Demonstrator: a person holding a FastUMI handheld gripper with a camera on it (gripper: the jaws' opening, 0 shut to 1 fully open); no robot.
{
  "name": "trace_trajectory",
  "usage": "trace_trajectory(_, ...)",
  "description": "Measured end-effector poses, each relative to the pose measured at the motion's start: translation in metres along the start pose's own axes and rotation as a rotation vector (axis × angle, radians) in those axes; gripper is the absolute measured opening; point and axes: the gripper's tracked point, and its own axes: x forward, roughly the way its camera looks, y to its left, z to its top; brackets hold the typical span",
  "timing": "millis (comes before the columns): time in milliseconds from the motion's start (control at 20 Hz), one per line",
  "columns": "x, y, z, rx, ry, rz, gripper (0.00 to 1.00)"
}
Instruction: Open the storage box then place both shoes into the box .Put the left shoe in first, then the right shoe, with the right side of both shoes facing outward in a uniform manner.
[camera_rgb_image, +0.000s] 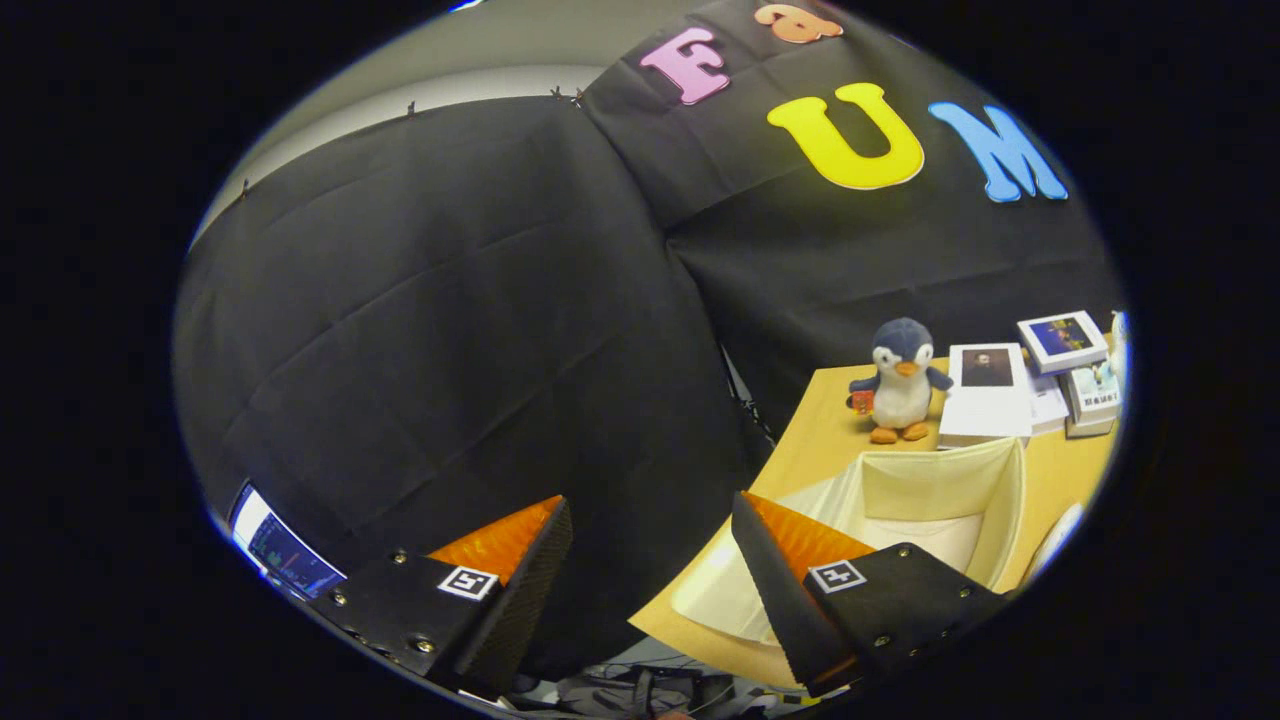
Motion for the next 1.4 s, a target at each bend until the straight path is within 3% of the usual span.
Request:
trace_trajectory(700,-0.098,-0.168,0.017,-0.07,-0.063,-0.324,0.97)
trace_trajectory(1400,-0.173,-0.33,-0.021,0.009,-0.007,-0.596,0.98)
